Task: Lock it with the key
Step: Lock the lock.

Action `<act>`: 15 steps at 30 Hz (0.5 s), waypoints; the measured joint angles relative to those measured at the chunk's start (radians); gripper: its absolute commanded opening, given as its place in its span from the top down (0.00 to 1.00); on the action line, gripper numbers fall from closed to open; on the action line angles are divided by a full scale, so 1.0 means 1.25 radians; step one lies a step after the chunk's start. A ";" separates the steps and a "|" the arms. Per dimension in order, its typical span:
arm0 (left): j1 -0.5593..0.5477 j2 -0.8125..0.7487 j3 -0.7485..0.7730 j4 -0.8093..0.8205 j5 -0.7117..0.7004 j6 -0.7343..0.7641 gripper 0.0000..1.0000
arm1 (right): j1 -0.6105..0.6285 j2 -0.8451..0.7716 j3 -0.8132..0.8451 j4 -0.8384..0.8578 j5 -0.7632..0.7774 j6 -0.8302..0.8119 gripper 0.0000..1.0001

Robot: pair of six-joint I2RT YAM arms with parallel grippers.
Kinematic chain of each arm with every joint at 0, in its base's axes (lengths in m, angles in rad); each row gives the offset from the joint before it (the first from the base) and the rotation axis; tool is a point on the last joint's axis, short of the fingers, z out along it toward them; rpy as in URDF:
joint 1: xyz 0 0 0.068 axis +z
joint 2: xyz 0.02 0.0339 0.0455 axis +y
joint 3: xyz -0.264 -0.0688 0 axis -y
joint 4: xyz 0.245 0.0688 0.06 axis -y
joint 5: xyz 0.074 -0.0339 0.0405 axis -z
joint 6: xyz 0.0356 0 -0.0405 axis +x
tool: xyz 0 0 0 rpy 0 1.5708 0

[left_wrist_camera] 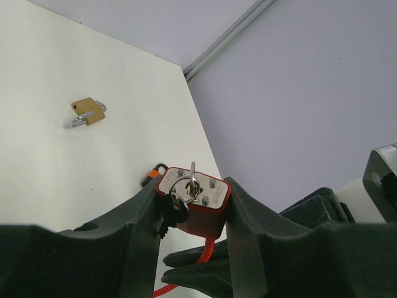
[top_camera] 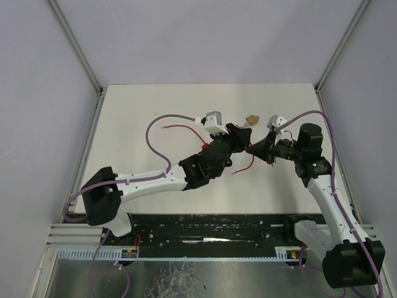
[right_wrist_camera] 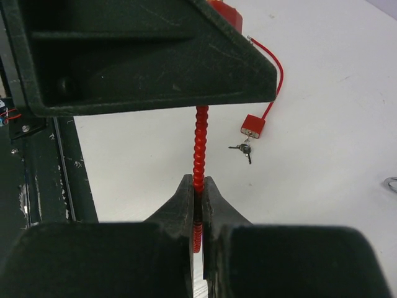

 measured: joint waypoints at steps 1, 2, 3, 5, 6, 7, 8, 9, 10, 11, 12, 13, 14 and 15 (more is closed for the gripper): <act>0.000 -0.001 -0.002 0.005 0.006 0.002 0.86 | -0.001 0.000 0.000 0.000 -0.005 -0.001 0.99; 0.002 -0.002 -0.007 0.013 0.014 0.006 0.87 | -0.001 0.000 0.000 0.000 -0.008 -0.002 0.98; 0.005 -0.005 -0.014 0.023 0.026 0.010 0.88 | -0.002 0.000 -0.002 0.000 -0.015 -0.003 0.93; 0.012 -0.015 -0.035 0.045 0.055 0.015 0.90 | -0.002 0.000 -0.002 0.000 -0.025 -0.003 0.82; 0.017 -0.022 -0.047 0.059 0.074 0.018 0.91 | -0.002 0.000 -0.003 0.001 -0.030 -0.003 0.76; 0.020 -0.027 -0.055 0.066 0.087 0.019 0.92 | -0.002 -0.001 -0.004 0.000 -0.036 -0.001 0.70; 0.026 -0.033 -0.066 0.076 0.105 0.023 0.92 | -0.002 -0.001 -0.005 0.003 -0.046 0.001 0.65; 0.032 -0.038 -0.077 0.083 0.124 0.025 0.93 | -0.002 -0.002 -0.005 0.007 -0.056 0.004 0.59; 0.040 -0.044 -0.091 0.093 0.146 0.027 0.93 | -0.002 -0.004 -0.006 0.016 -0.067 0.009 0.54; 0.049 -0.049 -0.105 0.100 0.168 0.028 0.94 | -0.002 -0.007 -0.007 0.024 -0.076 0.016 0.51; 0.059 -0.054 -0.118 0.109 0.192 0.029 0.94 | -0.002 -0.010 -0.008 0.034 -0.085 0.026 0.48; 0.067 -0.056 -0.128 0.119 0.215 0.029 0.95 | -0.002 -0.012 -0.009 0.045 -0.092 0.034 0.47; 0.077 -0.060 -0.140 0.130 0.245 0.030 0.95 | -0.002 -0.013 -0.012 0.061 -0.100 0.047 0.47; 0.087 -0.063 -0.151 0.143 0.272 0.031 0.95 | -0.002 -0.014 -0.015 0.076 -0.110 0.062 0.47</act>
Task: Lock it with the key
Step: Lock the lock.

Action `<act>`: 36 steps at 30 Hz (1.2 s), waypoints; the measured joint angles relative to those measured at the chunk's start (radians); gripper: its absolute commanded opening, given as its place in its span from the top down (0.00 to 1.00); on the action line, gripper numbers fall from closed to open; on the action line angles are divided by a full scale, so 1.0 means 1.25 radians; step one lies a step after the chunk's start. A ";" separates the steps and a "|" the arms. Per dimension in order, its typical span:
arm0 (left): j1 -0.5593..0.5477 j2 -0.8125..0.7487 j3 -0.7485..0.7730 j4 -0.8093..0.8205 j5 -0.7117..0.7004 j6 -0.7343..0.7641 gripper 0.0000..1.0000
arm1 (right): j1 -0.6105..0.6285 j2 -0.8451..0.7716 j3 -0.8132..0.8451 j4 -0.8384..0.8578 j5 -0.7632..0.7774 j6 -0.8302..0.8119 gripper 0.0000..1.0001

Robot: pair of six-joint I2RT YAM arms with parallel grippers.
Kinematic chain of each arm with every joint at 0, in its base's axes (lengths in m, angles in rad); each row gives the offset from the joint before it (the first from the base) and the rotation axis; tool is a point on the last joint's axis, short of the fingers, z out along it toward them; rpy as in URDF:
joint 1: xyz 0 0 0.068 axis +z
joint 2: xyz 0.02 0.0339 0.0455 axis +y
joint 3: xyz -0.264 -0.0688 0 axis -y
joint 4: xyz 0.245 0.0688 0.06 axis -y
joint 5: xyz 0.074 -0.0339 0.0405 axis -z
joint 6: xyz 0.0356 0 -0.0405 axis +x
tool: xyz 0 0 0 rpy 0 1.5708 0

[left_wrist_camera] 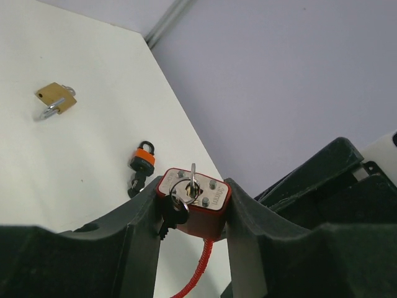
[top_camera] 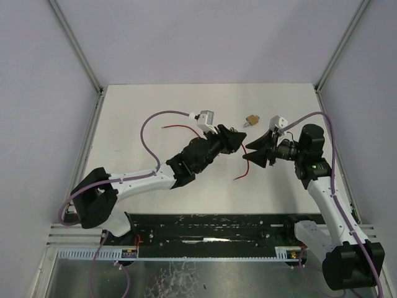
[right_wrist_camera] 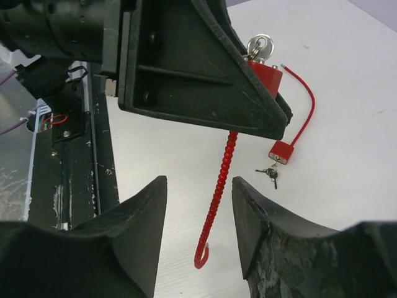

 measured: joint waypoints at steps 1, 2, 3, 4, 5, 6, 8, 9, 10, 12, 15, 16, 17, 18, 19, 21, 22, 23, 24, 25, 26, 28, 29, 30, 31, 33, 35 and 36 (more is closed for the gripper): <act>0.010 -0.002 -0.009 0.011 0.026 0.001 0.96 | 0.000 0.000 -0.004 0.015 -0.005 0.015 0.47; 0.018 -0.003 -0.016 0.022 0.050 0.001 0.96 | 0.000 0.000 -0.008 0.027 -0.012 0.028 0.47; 0.024 -0.004 -0.022 0.032 0.071 0.001 0.96 | 0.000 0.002 -0.012 0.038 -0.018 0.042 0.47; 0.032 -0.005 -0.030 0.051 0.096 0.002 0.96 | -0.001 0.004 -0.015 0.046 -0.021 0.051 0.47; 0.039 -0.005 -0.035 0.066 0.119 0.002 0.96 | -0.001 0.008 -0.016 0.053 -0.022 0.061 0.47; 0.045 -0.005 -0.039 0.079 0.143 0.002 0.96 | -0.001 0.014 -0.018 0.061 -0.022 0.071 0.47; 0.052 -0.005 -0.043 0.104 0.178 0.003 0.96 | -0.001 0.028 -0.020 0.074 -0.022 0.092 0.48; 0.053 -0.005 -0.044 0.113 0.193 0.004 0.96 | -0.002 0.034 -0.022 0.081 -0.022 0.102 0.49; 0.054 -0.005 -0.044 0.123 0.208 0.004 0.96 | -0.002 0.038 -0.026 0.091 -0.022 0.113 0.51; 0.053 -0.005 -0.043 0.141 0.238 0.005 0.96 | -0.002 0.045 -0.035 0.114 -0.023 0.138 0.58; 0.053 -0.003 -0.043 0.161 0.268 0.006 0.96 | -0.002 0.049 -0.045 0.141 -0.031 0.172 0.72; 0.053 -0.001 -0.042 0.164 0.274 0.006 0.96 | -0.002 0.050 -0.045 0.149 -0.036 0.182 0.76; 0.053 0.003 -0.039 0.168 0.280 0.007 0.96 | -0.002 0.051 -0.045 0.153 -0.037 0.189 0.81; 0.054 0.006 -0.036 0.172 0.285 0.007 0.96 | -0.002 0.051 -0.045 0.159 -0.042 0.200 0.87; 0.055 0.009 -0.035 0.173 0.287 0.007 0.96 | -0.002 0.051 -0.045 0.164 -0.043 0.201 0.93; 0.056 0.011 -0.035 0.176 0.288 0.010 0.93 | -0.002 0.051 -0.045 0.169 -0.051 0.214 1.00; 0.056 0.011 -0.034 0.177 0.289 0.011 0.87 | -0.002 0.051 -0.045 0.172 -0.055 0.219 1.00; 0.056 0.011 -0.034 0.178 0.291 0.012 0.79 | -0.002 0.051 -0.045 0.173 -0.058 0.223 1.00; 0.056 0.011 -0.034 0.179 0.291 0.012 0.70 | -0.002 0.051 -0.045 0.175 -0.062 0.227 1.00; 0.056 0.011 -0.034 0.180 0.291 0.012 0.59 | -0.002 0.051 -0.045 0.176 -0.063 0.229 1.00; 0.056 0.011 -0.034 0.180 0.291 0.012 0.47 | -0.002 0.051 -0.045 0.176 -0.063 0.230 1.00; 0.056 0.011 -0.034 0.181 0.291 0.013 0.24 | -0.005 0.048 -0.045 0.176 -0.063 0.233 1.00; 0.056 0.011 -0.034 0.183 0.291 0.010 0.16 | -0.007 0.046 -0.045 0.176 -0.061 0.234 1.00; 0.057 0.010 -0.035 0.184 0.291 0.006 0.10 | -0.010 0.043 -0.045 0.176 -0.060 0.235 1.00; 0.057 0.009 -0.036 0.185 0.289 0.004 0.07 | -0.015 0.040 -0.045 0.176 -0.059 0.235 1.00; 0.057 0.000 -0.049 0.185 0.277 -0.006 0.03 | -0.024 0.032 -0.045 0.176 -0.054 0.235 1.00; 0.057 -0.019 -0.073 0.178 0.255 -0.013 0.01 | -0.030 0.026 -0.045 0.175 -0.048 0.233 1.00; 0.057 -0.028 -0.083 0.172 0.243 -0.015 0.01 | -0.032 0.023 -0.045 0.175 -0.041 0.230 1.00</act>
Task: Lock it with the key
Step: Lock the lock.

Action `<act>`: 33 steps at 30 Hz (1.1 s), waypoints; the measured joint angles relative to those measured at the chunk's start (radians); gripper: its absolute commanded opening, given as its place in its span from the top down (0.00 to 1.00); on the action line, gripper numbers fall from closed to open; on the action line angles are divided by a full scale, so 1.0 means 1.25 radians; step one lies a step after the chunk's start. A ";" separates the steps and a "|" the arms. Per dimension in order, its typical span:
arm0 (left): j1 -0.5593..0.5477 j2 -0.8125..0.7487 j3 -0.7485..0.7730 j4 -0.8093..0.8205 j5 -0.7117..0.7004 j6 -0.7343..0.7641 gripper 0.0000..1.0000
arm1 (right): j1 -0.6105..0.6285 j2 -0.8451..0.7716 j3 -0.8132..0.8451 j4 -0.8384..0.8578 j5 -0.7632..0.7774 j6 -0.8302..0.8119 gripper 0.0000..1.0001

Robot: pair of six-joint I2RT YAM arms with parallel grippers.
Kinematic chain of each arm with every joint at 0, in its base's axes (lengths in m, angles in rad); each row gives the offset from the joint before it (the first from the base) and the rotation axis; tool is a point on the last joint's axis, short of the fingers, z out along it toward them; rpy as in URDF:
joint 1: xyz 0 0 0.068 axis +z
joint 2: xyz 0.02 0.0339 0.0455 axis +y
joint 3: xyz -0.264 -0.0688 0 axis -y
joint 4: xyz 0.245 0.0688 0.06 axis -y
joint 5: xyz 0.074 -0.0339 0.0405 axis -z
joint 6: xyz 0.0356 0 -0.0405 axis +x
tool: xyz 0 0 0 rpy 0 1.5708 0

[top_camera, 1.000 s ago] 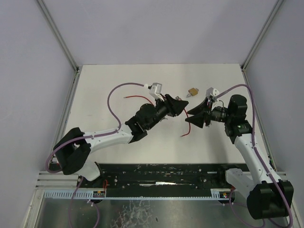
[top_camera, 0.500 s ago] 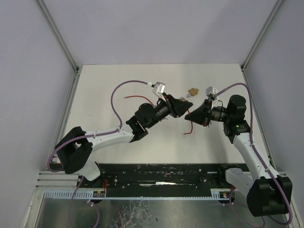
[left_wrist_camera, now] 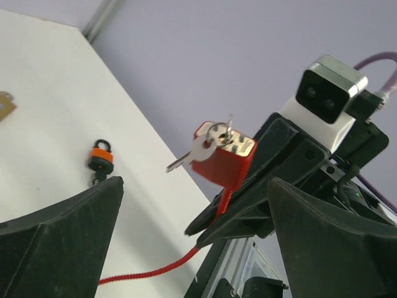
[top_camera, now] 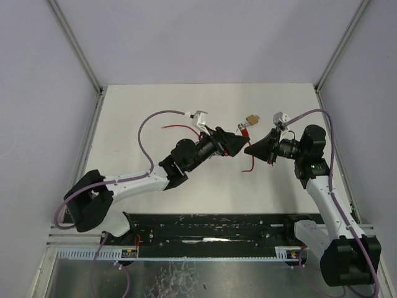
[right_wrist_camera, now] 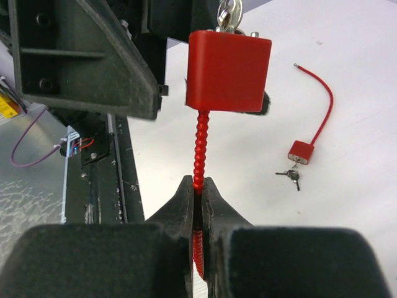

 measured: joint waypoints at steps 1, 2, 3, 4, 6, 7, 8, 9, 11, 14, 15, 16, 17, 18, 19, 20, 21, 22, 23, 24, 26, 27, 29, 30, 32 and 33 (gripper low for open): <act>0.000 -0.012 -0.011 -0.008 -0.015 -0.003 0.01 | -0.001 -0.001 0.000 -0.002 0.004 -0.004 1.00; 0.000 -0.027 -0.022 -0.018 -0.030 -0.005 0.01 | -0.001 -0.002 0.001 -0.009 0.010 -0.011 1.00; 0.000 -0.047 -0.037 -0.032 -0.049 -0.008 0.01 | -0.001 -0.004 0.002 -0.020 0.021 -0.023 1.00; 0.000 -0.063 -0.047 -0.043 -0.062 -0.009 0.01 | -0.002 -0.005 0.003 -0.033 0.031 -0.037 1.00; 0.000 -0.103 -0.069 -0.070 -0.092 -0.015 0.02 | -0.002 -0.010 0.004 -0.064 0.056 -0.070 1.00; 0.000 -0.124 -0.079 -0.085 -0.106 -0.016 0.02 | -0.002 -0.013 0.005 -0.080 0.070 -0.087 1.00; 0.000 -0.143 -0.086 -0.095 -0.117 -0.019 0.02 | -0.002 -0.015 0.007 -0.094 0.084 -0.103 1.00; 0.000 -0.160 -0.092 -0.104 -0.125 -0.020 0.03 | -0.002 -0.017 0.008 -0.108 0.095 -0.120 1.00; -0.005 -0.184 -0.094 -0.121 -0.139 -0.018 0.04 | -0.003 -0.021 0.012 -0.130 0.113 -0.146 1.00; -0.025 -0.199 -0.092 -0.134 -0.158 -0.015 0.09 | -0.003 -0.027 0.013 -0.146 0.134 -0.177 1.00; -0.035 -0.197 -0.089 -0.141 -0.166 -0.013 0.09 | -0.003 -0.031 0.013 -0.153 0.140 -0.187 1.00; -0.044 -0.192 -0.081 -0.151 -0.173 -0.011 0.10 | -0.003 -0.033 0.013 -0.157 0.144 -0.193 1.00; -0.052 -0.183 -0.071 -0.160 -0.179 -0.009 0.13 | -0.003 -0.035 0.013 -0.161 0.149 -0.200 1.00; -0.059 -0.172 -0.060 -0.168 -0.186 -0.009 0.16 | -0.003 -0.038 0.013 -0.162 0.153 -0.205 1.00; -0.065 -0.159 -0.048 -0.176 -0.194 -0.009 0.17 | -0.003 -0.039 0.013 -0.164 0.154 -0.211 1.00; -0.071 -0.145 -0.035 -0.183 -0.203 -0.009 0.18 | -0.003 -0.040 0.013 -0.167 0.155 -0.215 1.00; -0.076 -0.132 -0.022 -0.189 -0.210 -0.009 0.20 | -0.003 -0.040 0.013 -0.169 0.155 -0.218 1.00; -0.082 -0.114 -0.002 -0.199 -0.221 -0.009 0.21 | -0.003 -0.040 0.013 -0.172 0.155 -0.220 1.00; -0.086 -0.096 0.017 -0.205 -0.230 -0.009 0.22 | -0.003 -0.040 0.013 -0.174 0.155 -0.221 1.00; -0.090 -0.081 0.033 -0.212 -0.240 -0.009 0.25 | -0.003 -0.040 0.013 -0.174 0.155 -0.223 1.00; -0.098 -0.053 0.062 -0.228 -0.258 -0.010 0.29 | -0.003 -0.040 0.013 -0.174 0.155 -0.226 1.00; -0.099 -0.040 0.077 -0.236 -0.268 -0.011 0.30 | -0.003 -0.040 0.013 -0.174 0.155 -0.227 1.00; -0.103 -0.014 0.110 -0.257 -0.289 -0.013 0.34 | -0.003 -0.040 0.013 -0.174 0.155 -0.229 1.00; -0.103 -0.003 0.125 -0.264 -0.297 -0.016 0.35 | -0.003 -0.040 0.013 -0.174 0.155 -0.229 1.00; -0.103 0.024 0.159 -0.279 -0.312 -0.023 0.38 | -0.003 -0.040 0.013 -0.174 0.155 -0.231 1.00; -0.103 0.033 0.169 -0.285 -0.317 -0.025 0.42 | -0.003 -0.040 0.013 -0.174 0.155 -0.232 1.00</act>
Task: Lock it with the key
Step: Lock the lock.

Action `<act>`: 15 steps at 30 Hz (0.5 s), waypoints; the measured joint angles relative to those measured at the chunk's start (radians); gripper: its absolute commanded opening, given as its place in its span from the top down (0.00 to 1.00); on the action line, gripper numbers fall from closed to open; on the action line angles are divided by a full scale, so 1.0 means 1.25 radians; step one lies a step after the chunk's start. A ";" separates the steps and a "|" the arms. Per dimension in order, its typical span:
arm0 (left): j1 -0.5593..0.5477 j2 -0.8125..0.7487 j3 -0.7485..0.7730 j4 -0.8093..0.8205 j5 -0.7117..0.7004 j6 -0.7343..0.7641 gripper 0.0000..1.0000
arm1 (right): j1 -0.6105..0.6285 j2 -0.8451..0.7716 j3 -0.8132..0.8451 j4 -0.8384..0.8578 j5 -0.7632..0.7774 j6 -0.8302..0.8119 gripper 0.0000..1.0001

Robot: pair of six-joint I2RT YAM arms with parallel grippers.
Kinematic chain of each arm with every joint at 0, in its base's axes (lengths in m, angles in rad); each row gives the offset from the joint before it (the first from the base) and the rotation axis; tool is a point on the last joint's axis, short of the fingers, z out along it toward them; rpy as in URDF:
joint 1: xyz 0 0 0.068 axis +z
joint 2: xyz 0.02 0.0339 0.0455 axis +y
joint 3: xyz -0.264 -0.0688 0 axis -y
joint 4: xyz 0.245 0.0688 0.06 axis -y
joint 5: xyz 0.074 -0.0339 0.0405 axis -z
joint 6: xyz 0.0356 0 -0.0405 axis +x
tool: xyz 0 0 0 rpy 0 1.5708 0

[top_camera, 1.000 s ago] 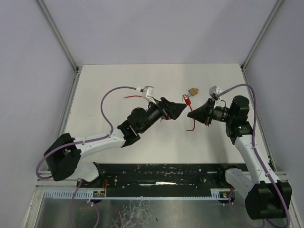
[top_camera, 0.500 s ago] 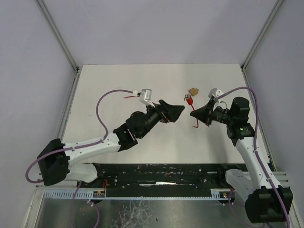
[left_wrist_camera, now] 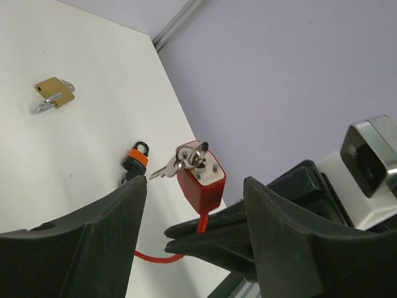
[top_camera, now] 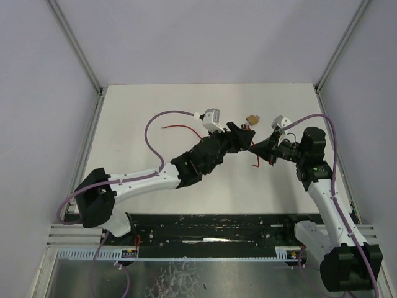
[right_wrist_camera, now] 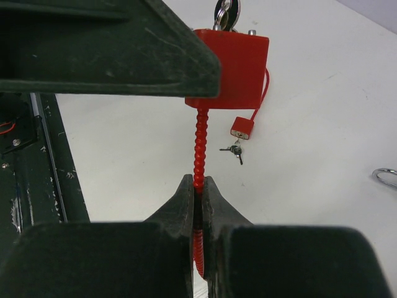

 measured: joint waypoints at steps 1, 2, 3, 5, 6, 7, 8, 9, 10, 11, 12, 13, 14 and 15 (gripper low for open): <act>0.000 0.009 0.010 -0.008 -0.004 -0.003 0.44 | 0.000 0.000 0.000 0.000 0.000 -0.001 1.00; 0.000 0.016 0.018 -0.013 -0.007 -0.005 0.46 | 0.000 0.000 0.000 0.000 0.000 -0.001 1.00; 0.000 0.022 0.025 -0.021 -0.011 -0.006 0.48 | 0.000 0.000 0.000 0.000 0.000 -0.001 1.00; 0.000 0.031 0.035 -0.032 -0.017 -0.009 0.51 | 0.000 0.000 0.000 0.000 0.000 -0.001 1.00; 0.000 0.035 0.038 -0.035 -0.020 -0.009 0.52 | 0.000 0.000 0.000 0.000 0.000 -0.001 1.00; 0.000 0.036 0.040 -0.038 -0.020 -0.009 0.55 | 0.000 0.000 0.000 0.000 0.000 -0.002 1.00; 0.000 0.038 0.042 -0.041 -0.021 -0.009 0.57 | 0.000 0.000 0.000 0.000 0.000 -0.002 1.00; 0.000 0.038 0.045 -0.043 -0.022 -0.010 0.58 | 0.000 0.000 0.000 0.000 0.001 -0.004 1.00; 0.000 0.038 0.048 -0.045 -0.022 -0.012 0.59 | 0.000 0.000 0.000 0.000 0.003 -0.005 1.00; 0.000 0.038 0.049 -0.045 -0.022 -0.013 0.59 | 0.000 0.000 0.000 0.000 0.007 -0.007 1.00; 0.000 0.038 0.050 -0.045 -0.021 -0.015 0.59 | 0.000 0.000 0.000 0.000 0.011 -0.007 1.00; 0.000 0.038 0.050 -0.046 -0.021 -0.016 0.58 | 0.000 0.000 0.000 0.000 0.016 -0.007 1.00; 0.000 0.038 0.050 -0.048 -0.020 -0.017 0.57 | 0.000 0.000 0.000 0.000 0.020 -0.007 1.00; 0.000 0.038 0.049 -0.052 -0.018 -0.021 0.54 | 0.000 0.000 0.000 0.000 0.025 -0.008 1.00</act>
